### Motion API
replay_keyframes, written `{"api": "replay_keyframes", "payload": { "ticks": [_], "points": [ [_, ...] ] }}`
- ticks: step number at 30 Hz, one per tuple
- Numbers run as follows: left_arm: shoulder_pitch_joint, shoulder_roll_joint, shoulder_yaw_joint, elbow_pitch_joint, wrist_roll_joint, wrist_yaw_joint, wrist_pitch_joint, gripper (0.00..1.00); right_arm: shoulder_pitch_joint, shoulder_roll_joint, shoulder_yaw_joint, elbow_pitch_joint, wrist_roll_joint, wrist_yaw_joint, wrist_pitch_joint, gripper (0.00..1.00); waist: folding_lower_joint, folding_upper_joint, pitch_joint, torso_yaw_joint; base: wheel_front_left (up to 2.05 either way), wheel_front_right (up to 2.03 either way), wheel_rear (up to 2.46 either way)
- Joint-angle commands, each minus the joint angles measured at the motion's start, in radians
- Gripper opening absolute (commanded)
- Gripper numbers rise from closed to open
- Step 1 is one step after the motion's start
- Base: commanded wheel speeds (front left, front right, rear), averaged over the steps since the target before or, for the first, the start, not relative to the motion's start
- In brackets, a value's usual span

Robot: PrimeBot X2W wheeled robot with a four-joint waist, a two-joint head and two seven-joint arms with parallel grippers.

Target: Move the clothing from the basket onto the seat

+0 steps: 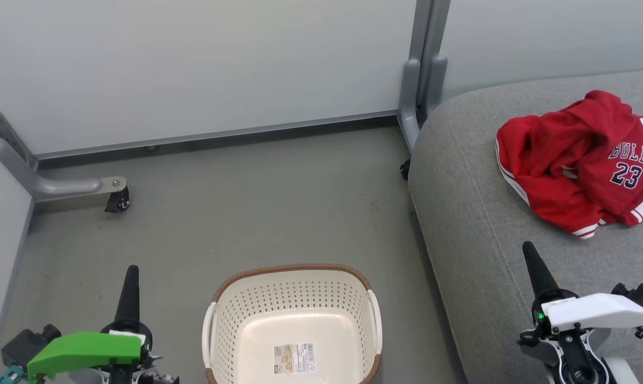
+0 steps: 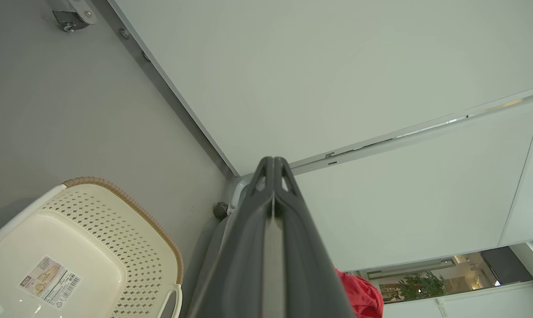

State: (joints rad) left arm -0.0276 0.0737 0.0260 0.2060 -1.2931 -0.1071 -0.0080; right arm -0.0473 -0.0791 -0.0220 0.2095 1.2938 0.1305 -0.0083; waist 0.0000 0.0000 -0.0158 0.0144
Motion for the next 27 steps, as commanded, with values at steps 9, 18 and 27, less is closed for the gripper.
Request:
{"api": "replay_keyframes", "payload": {
  "ticks": [9, 18, 27],
  "points": [
    [-0.041, 0.004, 0.018, 0.007, -0.092, -0.012, 0.027, 0.0, -0.032, -0.001, -0.018, 0.005, 0.093, 0.0, 0.027, 0.0, 0.0, 0.0, 0.004, -0.003, 0.0, 0.0, 0.0],
    [-0.055, 0.002, 0.029, 0.015, -0.165, -0.017, 0.049, 0.0, -0.041, 0.001, -0.031, 0.014, 0.165, 0.0, 0.049, 0.0, 0.0, 0.0, 0.008, -0.006, 0.0, 0.0, 0.0],
    [-0.066, 0.001, 0.04, 0.024, -0.23, -0.019, 0.067, 0.0, -0.049, 0.004, -0.044, 0.021, 0.229, 0.0, 0.068, 0.0, 0.0, 0.0, 0.011, -0.009, 0.0, 0.0, 0.0]
  ]
}}
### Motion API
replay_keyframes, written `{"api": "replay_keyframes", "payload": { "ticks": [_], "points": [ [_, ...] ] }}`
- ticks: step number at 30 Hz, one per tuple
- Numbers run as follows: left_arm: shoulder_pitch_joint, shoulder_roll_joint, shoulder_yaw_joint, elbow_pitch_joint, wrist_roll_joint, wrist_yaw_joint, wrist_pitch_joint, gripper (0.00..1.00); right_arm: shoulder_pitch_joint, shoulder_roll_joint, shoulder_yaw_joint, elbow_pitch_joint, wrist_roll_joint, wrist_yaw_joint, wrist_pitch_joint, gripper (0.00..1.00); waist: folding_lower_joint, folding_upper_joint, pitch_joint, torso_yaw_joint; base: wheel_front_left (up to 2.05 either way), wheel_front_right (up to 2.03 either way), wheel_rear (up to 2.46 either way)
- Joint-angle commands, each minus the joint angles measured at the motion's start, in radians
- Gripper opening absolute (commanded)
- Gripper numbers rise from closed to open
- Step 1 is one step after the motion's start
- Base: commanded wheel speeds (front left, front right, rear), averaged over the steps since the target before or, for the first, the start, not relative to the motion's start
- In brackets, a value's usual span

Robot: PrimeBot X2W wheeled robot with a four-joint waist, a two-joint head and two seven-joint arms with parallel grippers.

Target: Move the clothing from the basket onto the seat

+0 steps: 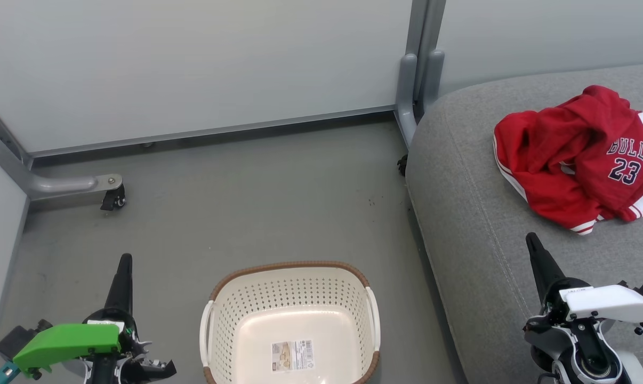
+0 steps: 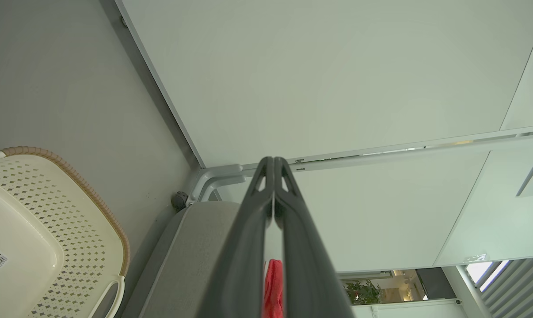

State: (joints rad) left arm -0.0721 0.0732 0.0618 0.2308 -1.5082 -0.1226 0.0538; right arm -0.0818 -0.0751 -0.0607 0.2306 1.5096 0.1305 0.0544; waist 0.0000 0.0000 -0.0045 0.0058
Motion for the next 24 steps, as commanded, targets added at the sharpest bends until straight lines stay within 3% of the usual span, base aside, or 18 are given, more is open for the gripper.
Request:
{"api": "replay_keyframes", "payload": {
  "ticks": [1, 18, 24],
  "points": [
    [-0.023, 0.001, 0.006, 0.001, -0.022, -0.004, 0.007, 0.0, -0.014, 0.0, -0.006, 0.001, 0.021, 0.0, 0.007, 0.0, 0.0, 0.0, 0.001, 0.0, 0.0, 0.0, 0.0],
    [-0.045, -0.003, 0.026, 0.015, -0.134, -0.011, 0.042, 0.0, -0.031, 0.005, -0.027, 0.015, 0.132, 0.0, 0.042, 0.0, 0.0, 0.0, 0.008, -0.006, 0.0, 0.0, 0.0],
    [-0.043, -0.004, 0.027, 0.015, -0.128, -0.011, 0.042, 0.0, -0.028, 0.006, -0.029, 0.014, 0.126, 0.0, 0.043, 0.0, 0.0, 0.0, 0.008, -0.006, 0.0, 0.0, 0.0]
  ]
}}
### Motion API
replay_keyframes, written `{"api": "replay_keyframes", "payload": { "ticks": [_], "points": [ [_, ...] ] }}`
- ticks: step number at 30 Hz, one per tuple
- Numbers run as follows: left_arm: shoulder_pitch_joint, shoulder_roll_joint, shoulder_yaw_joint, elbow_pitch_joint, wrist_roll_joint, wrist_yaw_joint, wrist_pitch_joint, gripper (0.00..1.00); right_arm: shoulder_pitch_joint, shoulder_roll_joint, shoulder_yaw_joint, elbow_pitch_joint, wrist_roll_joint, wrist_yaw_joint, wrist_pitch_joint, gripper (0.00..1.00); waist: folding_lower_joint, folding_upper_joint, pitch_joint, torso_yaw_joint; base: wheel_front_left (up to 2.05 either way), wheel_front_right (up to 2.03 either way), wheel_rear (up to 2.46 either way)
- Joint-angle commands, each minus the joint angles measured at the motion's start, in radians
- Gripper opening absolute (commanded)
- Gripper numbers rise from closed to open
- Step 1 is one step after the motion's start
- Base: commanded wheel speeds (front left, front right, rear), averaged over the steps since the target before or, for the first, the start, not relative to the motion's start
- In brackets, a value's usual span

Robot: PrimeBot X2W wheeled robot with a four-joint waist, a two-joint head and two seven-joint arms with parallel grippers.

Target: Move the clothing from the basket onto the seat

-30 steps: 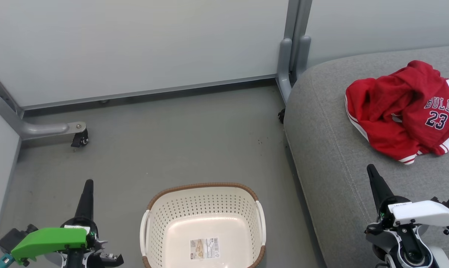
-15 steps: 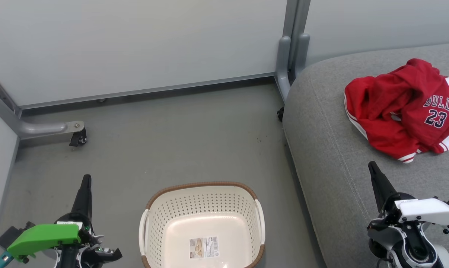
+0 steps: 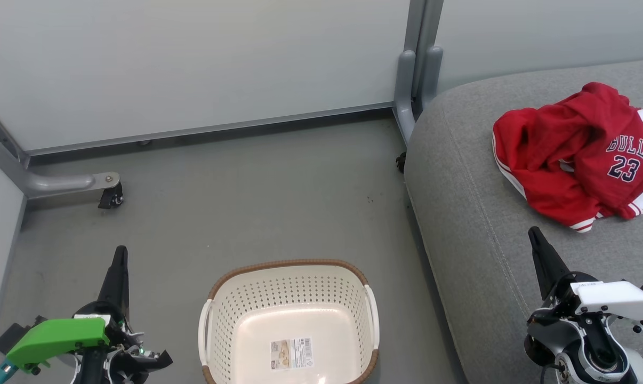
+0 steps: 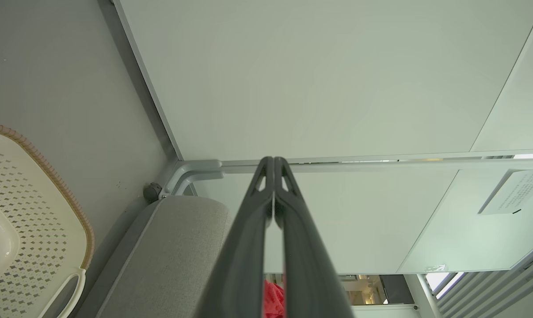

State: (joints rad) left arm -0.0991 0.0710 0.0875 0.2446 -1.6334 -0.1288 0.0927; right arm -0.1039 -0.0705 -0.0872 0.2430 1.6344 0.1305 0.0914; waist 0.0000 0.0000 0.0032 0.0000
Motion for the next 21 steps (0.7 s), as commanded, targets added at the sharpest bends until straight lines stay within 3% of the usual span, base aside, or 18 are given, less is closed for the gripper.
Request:
{"api": "replay_keyframes", "payload": {
  "ticks": [1, 21],
  "points": [
    [-0.016, -0.003, 0.002, 0.001, -0.002, -0.005, 0.003, 0.0, -0.006, 0.002, -0.003, 0.002, 0.0, 0.0, 0.006, 0.0, 0.0, 0.0, 0.0, 0.0, 0.0, 0.0, 0.0],
    [-0.016, -0.007, 0.009, 0.001, 0.005, -0.005, 0.009, 0.0, -0.006, 0.006, -0.01, 0.002, -0.007, 0.0, 0.01, 0.0, 0.0, 0.0, 0.0, 0.0, 0.0, 0.0, 0.0]
  ]
}}
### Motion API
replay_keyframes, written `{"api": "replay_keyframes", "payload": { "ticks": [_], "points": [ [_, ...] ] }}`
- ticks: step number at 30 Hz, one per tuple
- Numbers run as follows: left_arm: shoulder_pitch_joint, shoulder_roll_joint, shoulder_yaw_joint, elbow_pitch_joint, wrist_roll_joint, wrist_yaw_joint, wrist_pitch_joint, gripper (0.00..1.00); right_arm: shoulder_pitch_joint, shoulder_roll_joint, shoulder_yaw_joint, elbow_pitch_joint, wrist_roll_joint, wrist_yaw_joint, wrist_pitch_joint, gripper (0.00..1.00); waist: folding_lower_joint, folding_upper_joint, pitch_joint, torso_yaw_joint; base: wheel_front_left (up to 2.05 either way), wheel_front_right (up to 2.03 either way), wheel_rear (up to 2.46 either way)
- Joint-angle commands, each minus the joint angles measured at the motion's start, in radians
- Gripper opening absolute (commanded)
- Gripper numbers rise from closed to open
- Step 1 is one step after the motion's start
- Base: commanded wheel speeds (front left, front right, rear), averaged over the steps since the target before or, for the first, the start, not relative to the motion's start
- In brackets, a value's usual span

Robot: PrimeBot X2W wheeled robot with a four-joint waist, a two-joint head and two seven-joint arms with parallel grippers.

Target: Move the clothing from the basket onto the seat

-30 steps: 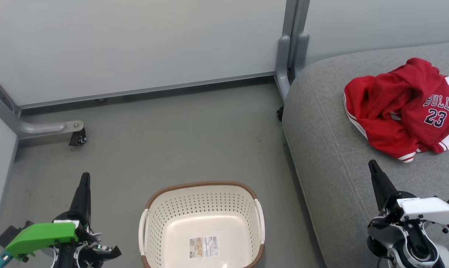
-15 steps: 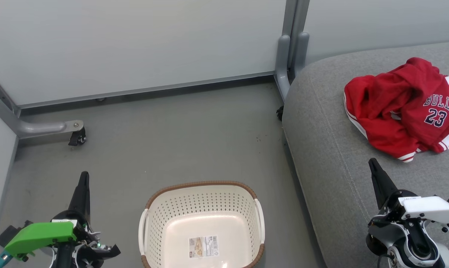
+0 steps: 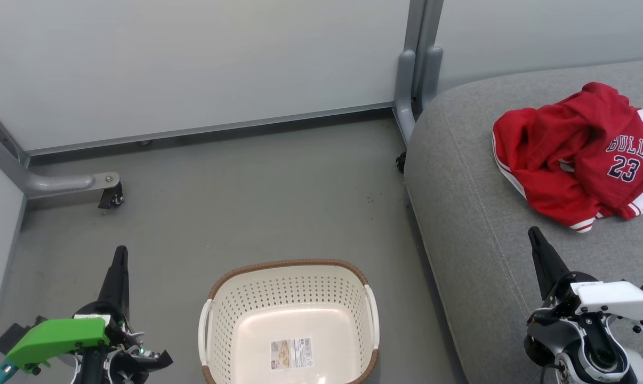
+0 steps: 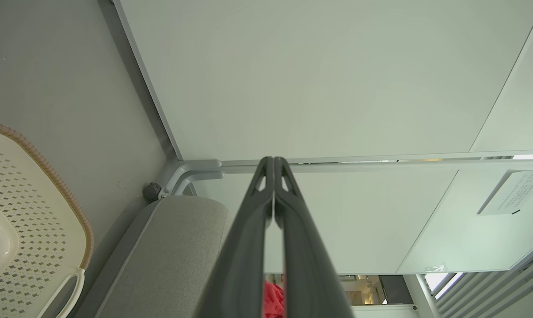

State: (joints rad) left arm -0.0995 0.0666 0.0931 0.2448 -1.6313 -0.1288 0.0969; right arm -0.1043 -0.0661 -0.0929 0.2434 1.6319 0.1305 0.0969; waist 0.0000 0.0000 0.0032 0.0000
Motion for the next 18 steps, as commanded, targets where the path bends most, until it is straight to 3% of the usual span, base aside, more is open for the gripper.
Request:
{"api": "replay_keyframes", "payload": {
  "ticks": [1, 18],
  "points": [
    [-0.016, -0.003, 0.003, 0.001, 0.003, -0.005, 0.005, 0.0, -0.006, 0.002, -0.004, 0.002, -0.005, 0.0, 0.005, 0.0, 0.0, 0.0, 0.0, 0.0, 0.0, 0.0, 0.0],
    [-0.016, -0.004, 0.008, 0.002, 0.008, -0.005, 0.007, 0.0, -0.006, 0.004, -0.008, 0.002, -0.007, 0.0, 0.009, 0.0, 0.0, 0.0, 0.0, 0.0, 0.0, 0.0, 0.0]
  ]
}}
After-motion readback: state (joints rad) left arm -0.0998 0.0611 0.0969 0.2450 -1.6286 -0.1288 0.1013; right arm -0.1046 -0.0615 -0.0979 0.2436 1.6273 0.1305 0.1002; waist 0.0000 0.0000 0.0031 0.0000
